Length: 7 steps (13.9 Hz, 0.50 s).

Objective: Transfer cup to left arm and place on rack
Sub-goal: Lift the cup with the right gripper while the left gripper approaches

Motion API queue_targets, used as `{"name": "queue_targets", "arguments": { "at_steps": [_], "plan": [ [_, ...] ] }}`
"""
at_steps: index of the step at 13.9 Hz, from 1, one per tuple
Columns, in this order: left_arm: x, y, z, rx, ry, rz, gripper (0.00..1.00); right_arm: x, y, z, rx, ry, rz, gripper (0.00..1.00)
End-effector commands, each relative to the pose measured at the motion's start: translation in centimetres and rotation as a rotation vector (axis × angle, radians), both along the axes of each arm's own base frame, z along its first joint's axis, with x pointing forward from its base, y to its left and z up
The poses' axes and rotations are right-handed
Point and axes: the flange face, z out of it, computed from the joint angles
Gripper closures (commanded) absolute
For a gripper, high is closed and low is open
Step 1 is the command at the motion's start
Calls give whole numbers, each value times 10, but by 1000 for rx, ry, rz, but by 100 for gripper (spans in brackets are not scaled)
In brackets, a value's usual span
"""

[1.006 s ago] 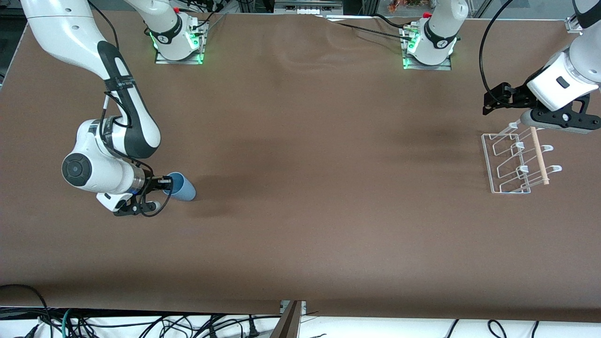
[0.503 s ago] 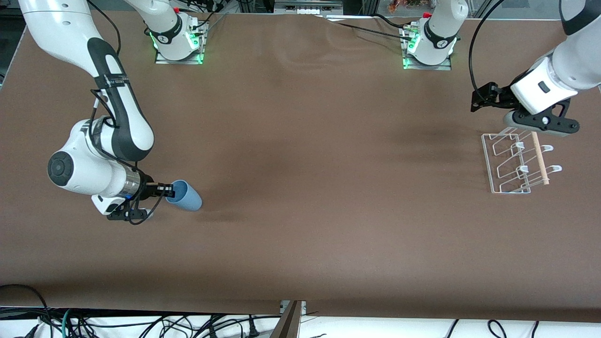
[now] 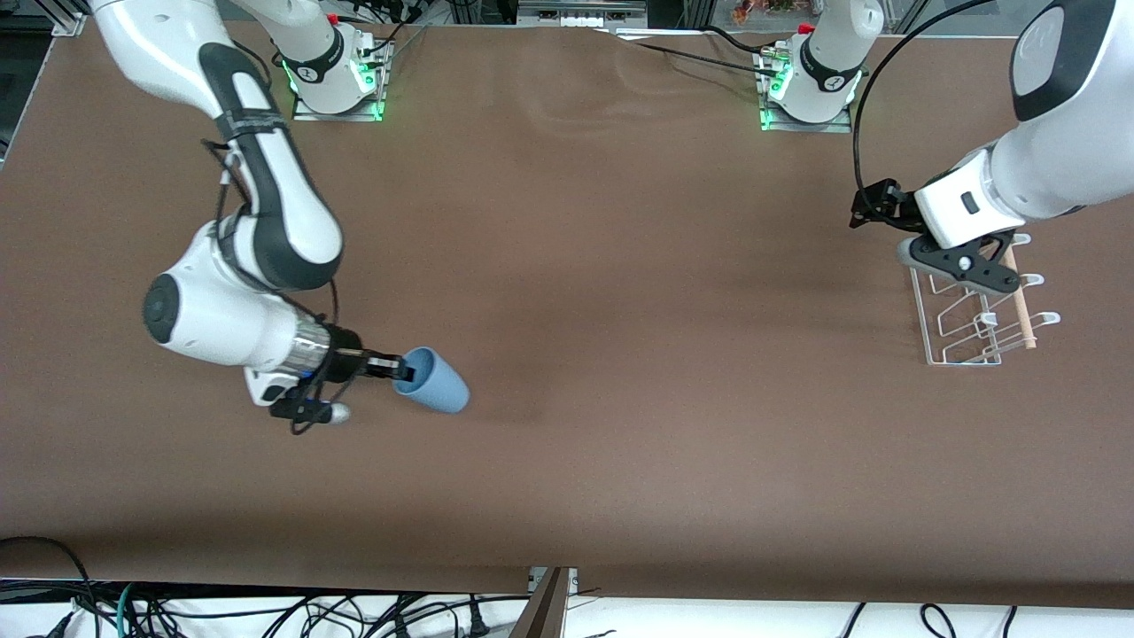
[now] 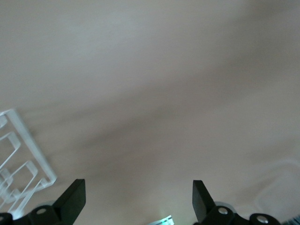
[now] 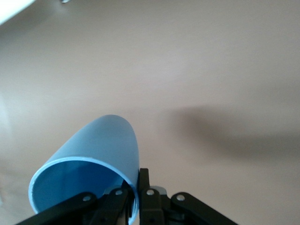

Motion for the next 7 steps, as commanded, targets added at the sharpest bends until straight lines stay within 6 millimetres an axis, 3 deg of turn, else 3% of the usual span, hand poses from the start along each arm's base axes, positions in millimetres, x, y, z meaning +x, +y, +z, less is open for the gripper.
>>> {"name": "queue_targets", "arguments": {
  "at_steps": [1,7],
  "plan": [
    [20,-13,-5,-131,-29,-79,0,6,48,10,67,38,-62,100],
    [31,-93,-41,-360,-137,-376,0,-9,133,37,208,154,-203,100]
  ]
}}
